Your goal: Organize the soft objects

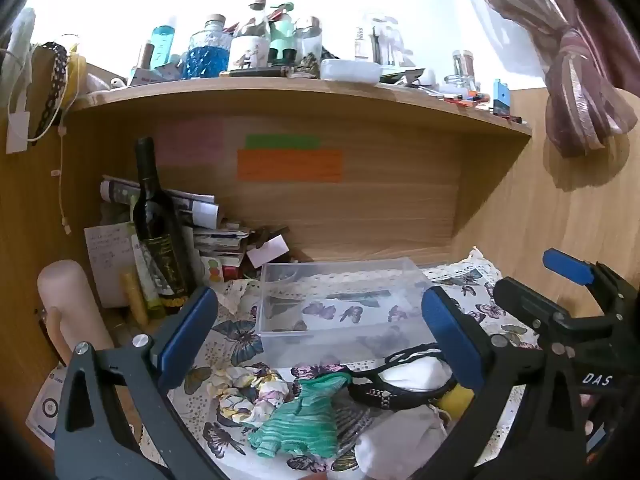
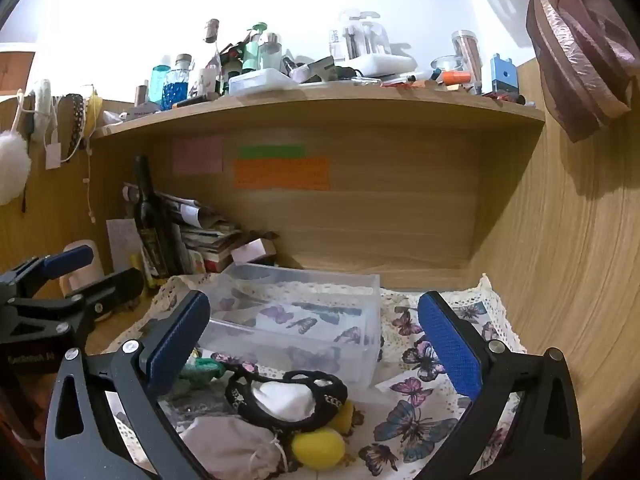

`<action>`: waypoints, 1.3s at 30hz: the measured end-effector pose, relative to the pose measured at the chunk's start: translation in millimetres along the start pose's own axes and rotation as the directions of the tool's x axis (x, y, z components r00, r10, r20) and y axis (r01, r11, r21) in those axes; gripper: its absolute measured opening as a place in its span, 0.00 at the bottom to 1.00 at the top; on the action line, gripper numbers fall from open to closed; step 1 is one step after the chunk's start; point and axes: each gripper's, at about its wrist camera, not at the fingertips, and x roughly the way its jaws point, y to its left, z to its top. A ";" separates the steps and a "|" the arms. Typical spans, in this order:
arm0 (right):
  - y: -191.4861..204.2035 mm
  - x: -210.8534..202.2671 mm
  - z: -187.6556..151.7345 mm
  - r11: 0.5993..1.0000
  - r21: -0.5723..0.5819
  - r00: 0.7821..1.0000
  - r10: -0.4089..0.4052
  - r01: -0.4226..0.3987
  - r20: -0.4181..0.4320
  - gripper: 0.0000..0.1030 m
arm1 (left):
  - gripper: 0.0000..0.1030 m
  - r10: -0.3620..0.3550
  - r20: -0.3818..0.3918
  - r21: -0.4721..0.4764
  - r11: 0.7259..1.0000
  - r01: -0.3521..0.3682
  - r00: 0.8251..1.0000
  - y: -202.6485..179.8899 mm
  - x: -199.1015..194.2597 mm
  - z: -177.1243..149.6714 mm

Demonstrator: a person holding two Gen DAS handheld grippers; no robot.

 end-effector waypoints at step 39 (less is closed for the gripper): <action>-1.0 -6.0 -1.6 1.000 0.006 1.000 0.003 -0.003 -0.007 1.00 | 1.00 -0.004 0.017 -0.003 1.000 0.004 1.000 -1.0 -6.7 2.2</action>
